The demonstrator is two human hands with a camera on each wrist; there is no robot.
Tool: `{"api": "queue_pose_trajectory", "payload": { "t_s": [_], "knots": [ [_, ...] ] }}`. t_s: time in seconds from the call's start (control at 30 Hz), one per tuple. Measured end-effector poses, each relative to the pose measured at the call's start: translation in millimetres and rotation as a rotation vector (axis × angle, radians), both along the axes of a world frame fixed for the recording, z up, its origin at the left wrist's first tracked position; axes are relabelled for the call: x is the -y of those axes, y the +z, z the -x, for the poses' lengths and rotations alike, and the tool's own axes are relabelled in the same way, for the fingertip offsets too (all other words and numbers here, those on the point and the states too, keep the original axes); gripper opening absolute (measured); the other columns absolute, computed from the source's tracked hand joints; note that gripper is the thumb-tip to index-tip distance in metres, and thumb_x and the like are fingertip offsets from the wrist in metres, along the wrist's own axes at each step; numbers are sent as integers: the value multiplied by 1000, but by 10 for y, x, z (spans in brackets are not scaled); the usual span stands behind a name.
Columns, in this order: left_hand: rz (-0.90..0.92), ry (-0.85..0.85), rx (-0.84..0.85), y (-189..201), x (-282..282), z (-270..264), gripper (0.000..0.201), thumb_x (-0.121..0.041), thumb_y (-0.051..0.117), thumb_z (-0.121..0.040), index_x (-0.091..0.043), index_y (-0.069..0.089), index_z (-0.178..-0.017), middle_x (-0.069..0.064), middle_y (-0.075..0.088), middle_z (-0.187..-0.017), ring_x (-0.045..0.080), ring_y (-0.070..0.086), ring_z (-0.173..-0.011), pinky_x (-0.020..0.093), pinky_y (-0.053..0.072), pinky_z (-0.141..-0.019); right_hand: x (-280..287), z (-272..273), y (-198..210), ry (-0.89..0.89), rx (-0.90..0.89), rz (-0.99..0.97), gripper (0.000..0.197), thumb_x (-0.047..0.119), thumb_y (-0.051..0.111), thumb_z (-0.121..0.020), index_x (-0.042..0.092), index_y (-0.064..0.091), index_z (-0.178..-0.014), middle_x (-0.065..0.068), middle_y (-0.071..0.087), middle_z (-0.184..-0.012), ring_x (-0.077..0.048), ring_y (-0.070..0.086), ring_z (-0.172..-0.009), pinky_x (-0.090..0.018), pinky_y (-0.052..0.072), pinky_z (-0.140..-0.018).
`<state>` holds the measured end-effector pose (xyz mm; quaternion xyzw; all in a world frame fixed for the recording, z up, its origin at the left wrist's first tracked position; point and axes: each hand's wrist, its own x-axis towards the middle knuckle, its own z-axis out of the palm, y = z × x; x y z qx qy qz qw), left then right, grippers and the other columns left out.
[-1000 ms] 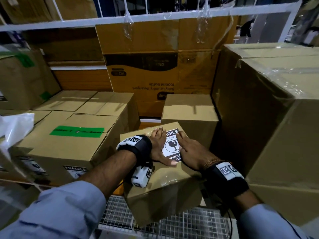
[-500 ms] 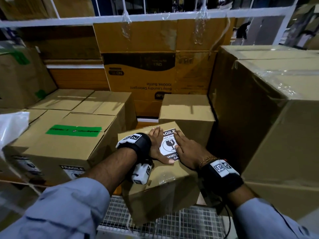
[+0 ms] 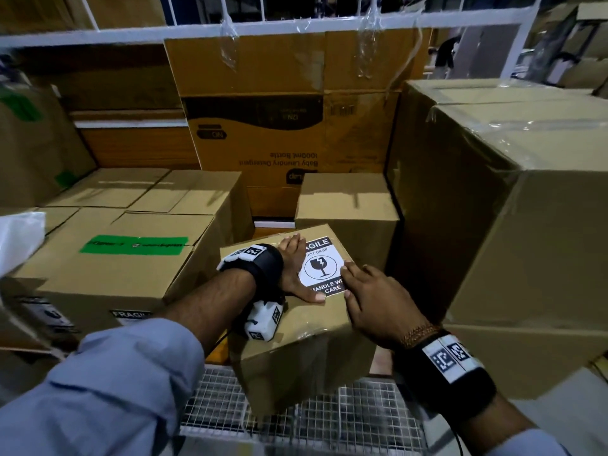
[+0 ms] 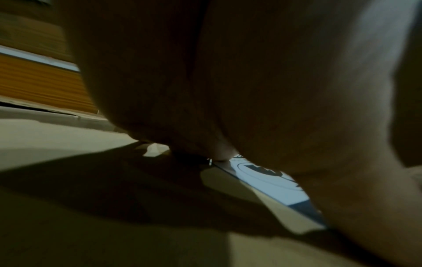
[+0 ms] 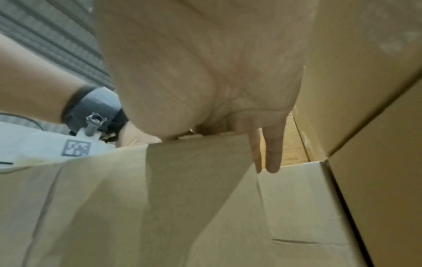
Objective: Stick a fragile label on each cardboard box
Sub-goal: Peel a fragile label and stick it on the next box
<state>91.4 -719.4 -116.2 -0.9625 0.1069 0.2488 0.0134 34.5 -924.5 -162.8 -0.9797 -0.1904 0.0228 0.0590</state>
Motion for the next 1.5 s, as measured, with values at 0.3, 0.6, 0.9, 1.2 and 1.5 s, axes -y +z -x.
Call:
{"api": "queue_pose_trajectory", "payload": {
  "t_s": [0.3, 0.6, 0.9, 1.2, 1.5],
  "knots": [
    [2, -2, -10, 66, 16, 58, 135, -73, 67, -82, -11, -25, -158, 13, -28, -166, 31, -22, -155, 46, -4, -125, -226, -328, 281, 3, -107, 162, 55, 40, 28, -106, 19, 38, -156, 0, 32, -166, -37, 22, -154, -53, 32, -120],
    [30, -51, -8, 112, -1, 84, 128, -66, 69, -85, -19, -23, -159, 13, -28, -166, 32, -25, -154, 46, -8, -124, -571, -998, 365, -147, -317, 270, 73, 51, 44, -95, 31, 25, -162, -7, 11, -172, -44, 23, -150, -61, 28, -121],
    [-2, -11, 12, -55, -47, -55, 144, -79, 70, -74, -9, -23, -159, 14, -27, -167, 32, -21, -155, 47, -3, -125, -434, -1035, 312, -129, -387, 145, 72, 36, 59, -100, 31, 25, -163, -10, 49, -157, -34, 53, -136, -38, 44, -109],
    [-27, 58, 25, -105, -87, -139, 146, -84, 69, -69, -17, -24, -160, 12, -30, -166, 34, -21, -155, 50, -1, -125, -180, -470, 461, -55, -307, 189, 61, 38, 41, -110, 32, 17, -165, -10, 53, -151, -31, 54, -131, -41, 45, -106],
    [82, 96, 16, -119, -180, -244, 74, -50, 31, -110, -21, -10, -164, 10, -21, -169, 31, -12, -157, 45, 4, -126, -245, -204, 477, -108, -231, 299, 51, 27, 75, -87, 26, 60, -136, -2, 66, -119, -25, 64, -111, -42, 58, -91]
  ]
}}
